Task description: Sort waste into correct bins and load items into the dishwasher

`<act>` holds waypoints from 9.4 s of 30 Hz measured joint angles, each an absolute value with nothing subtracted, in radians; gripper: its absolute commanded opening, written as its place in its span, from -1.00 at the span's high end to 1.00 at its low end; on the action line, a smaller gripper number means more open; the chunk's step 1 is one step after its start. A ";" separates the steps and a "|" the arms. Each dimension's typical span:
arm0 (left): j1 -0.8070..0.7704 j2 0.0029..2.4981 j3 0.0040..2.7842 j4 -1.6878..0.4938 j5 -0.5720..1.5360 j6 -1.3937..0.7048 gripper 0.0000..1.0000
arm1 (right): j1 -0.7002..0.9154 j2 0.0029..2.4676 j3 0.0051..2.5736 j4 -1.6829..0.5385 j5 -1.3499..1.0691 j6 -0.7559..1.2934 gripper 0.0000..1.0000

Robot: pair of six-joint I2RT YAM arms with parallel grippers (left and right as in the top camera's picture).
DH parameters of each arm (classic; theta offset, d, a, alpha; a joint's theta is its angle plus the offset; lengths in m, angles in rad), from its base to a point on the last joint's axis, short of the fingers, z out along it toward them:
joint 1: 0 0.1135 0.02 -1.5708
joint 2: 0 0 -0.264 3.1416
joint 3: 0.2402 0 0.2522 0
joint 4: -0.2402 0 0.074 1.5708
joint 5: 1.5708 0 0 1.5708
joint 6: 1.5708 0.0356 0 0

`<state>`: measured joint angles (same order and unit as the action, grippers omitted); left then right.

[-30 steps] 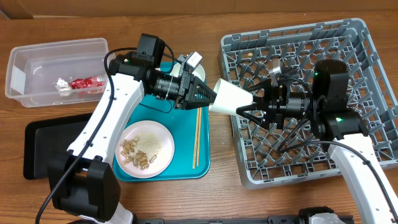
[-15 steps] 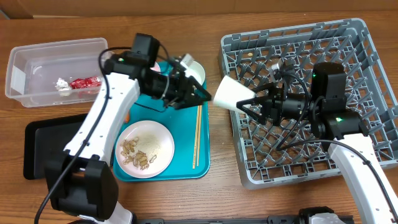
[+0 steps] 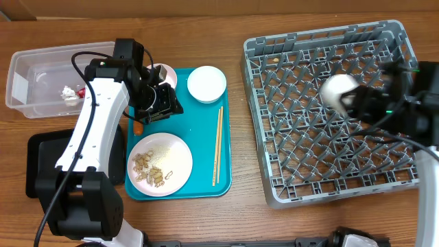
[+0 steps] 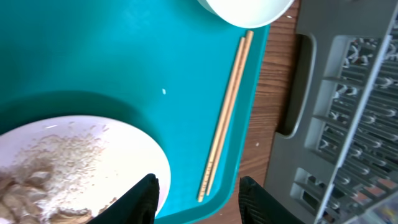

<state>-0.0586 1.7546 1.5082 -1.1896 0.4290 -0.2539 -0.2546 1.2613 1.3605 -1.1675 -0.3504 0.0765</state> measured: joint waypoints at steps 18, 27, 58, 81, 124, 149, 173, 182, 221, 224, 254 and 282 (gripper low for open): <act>-0.059 1.755 1.508 -1.198 0.384 -0.253 0.14 | -0.654 1.532 1.362 -1.249 -0.113 0.104 0.05; -0.059 1.755 1.508 -1.198 0.384 -0.253 0.04 | -0.654 1.542 1.362 -1.251 -0.088 0.121 -1.00; -0.123 1.755 1.508 -1.081 0.219 -0.276 -0.05 | 0.083 1.466 1.363 -1.004 -0.489 -0.012 -0.95; 0.033 1.670 1.508 -1.243 0.039 -0.338 -0.09 | 0.485 2.013 1.650 -0.687 -0.170 0.166 -0.61; 0.033 1.670 1.508 -1.243 0.032 -0.338 -0.12 | 0.542 2.177 1.993 -0.929 0.056 0.204 0.43; 0.033 1.670 1.508 -1.242 0.032 -0.338 -0.15 | 0.538 2.344 1.961 -0.919 -0.027 0.211 0.92; 0.033 1.670 1.508 -1.238 0.032 -0.338 -0.16 | 0.313 1.901 2.252 -1.487 0.635 0.341 0.92; 0.033 1.670 1.508 -1.234 0.032 -0.338 -0.16 | 0.086 1.930 2.049 -1.605 1.164 0.868 0.92; 0.033 1.670 1.508 -1.234 0.032 -0.338 -0.18 | -0.024 1.951 1.436 -0.696 1.246 0.403 0.92; 0.033 1.670 1.508 -1.234 0.032 -0.337 -0.22 | -0.001 1.951 1.436 -0.707 1.259 0.395 0.92; 0.033 1.670 1.508 -1.234 0.032 -0.338 -0.28 | 0.129 1.950 1.430 -0.778 1.320 0.398 0.92; 0.033 1.670 1.508 -1.230 0.032 -0.338 -0.32 | 0.157 1.950 1.393 -0.766 1.362 0.385 0.92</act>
